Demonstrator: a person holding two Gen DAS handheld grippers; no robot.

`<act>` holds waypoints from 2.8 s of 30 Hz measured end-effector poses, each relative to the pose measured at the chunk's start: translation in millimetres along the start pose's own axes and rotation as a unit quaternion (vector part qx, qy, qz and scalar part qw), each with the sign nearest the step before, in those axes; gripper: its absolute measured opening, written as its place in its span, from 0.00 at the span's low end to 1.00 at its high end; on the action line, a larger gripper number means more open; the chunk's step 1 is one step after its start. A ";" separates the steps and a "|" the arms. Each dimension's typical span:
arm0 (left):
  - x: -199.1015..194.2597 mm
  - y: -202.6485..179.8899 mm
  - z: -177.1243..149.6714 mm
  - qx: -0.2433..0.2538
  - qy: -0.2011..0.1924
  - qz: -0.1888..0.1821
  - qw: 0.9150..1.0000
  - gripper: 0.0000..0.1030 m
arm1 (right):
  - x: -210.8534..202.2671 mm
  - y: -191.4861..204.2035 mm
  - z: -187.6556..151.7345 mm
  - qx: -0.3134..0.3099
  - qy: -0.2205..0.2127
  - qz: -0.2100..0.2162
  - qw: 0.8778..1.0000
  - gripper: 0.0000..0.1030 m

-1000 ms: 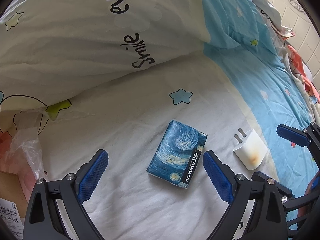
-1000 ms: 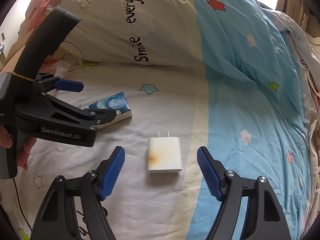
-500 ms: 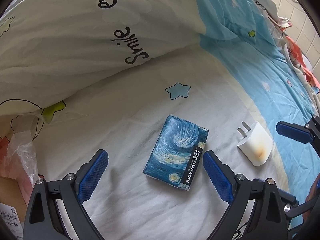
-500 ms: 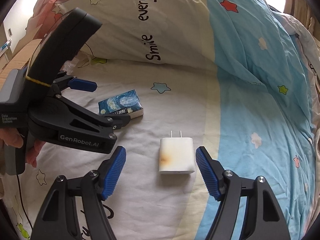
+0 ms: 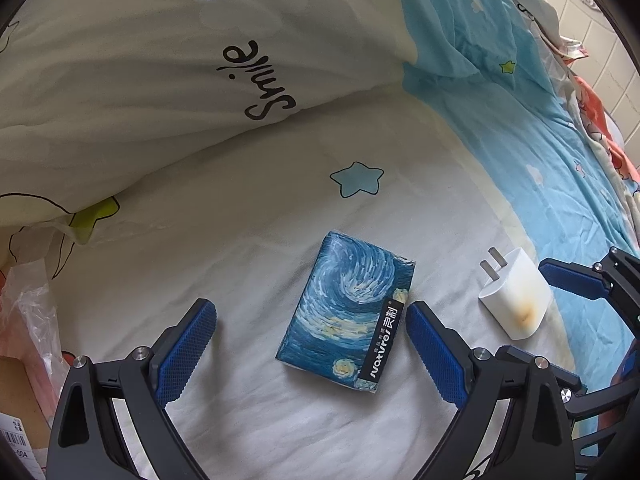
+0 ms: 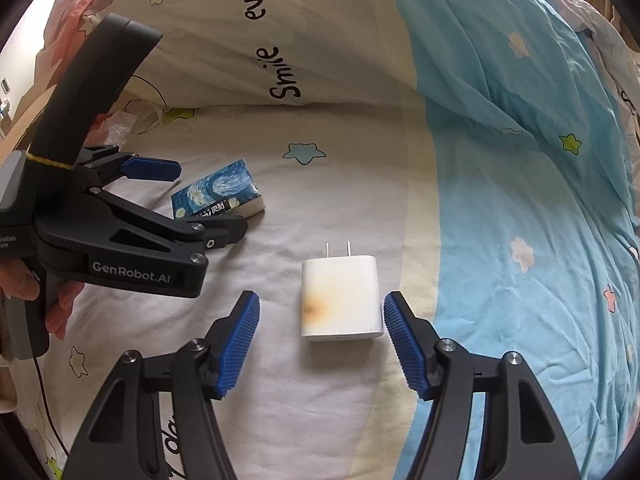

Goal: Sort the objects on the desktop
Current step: 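Close left tool on the tissue pack while right tool grasps the charger, then lift and carry the tissue pack and charger over the cardboard box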

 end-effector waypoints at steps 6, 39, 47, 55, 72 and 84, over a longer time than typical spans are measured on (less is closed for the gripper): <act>5.0 -11.6 0.9 -0.001 0.000 -0.003 1.000 0.95 | 20.8 -14.4 12.8 0.021 0.004 0.017 1.000 0.53; -26.3 -16.6 -19.8 0.006 0.010 0.005 1.000 0.49 | 88.5 -13.6 77.3 0.025 -0.003 0.036 0.999 0.38; -46.9 7.3 -30.2 0.006 0.008 -0.001 1.000 0.49 | 93.2 -15.3 97.3 0.033 -0.009 0.044 0.998 0.38; -67.7 12.2 -31.8 0.003 0.008 -0.006 1.000 0.49 | 73.6 -1.0 99.4 0.032 -0.022 0.042 0.998 0.38; -163.9 -13.5 -63.5 0.011 0.004 -0.018 1.000 0.49 | -147.7 34.5 -48.8 0.045 -0.043 0.039 0.997 0.38; -198.5 -53.0 -89.6 0.022 -0.001 -0.021 1.000 0.49 | -222.7 57.8 -84.8 0.052 -0.062 0.036 0.996 0.38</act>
Point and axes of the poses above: each gripper's, at about its wrist camera, not at the fingertips, and x roughly the way its jaws point, y to its left, z to its top, the point moved 8 cm from there along x, roughly the way its jaws point
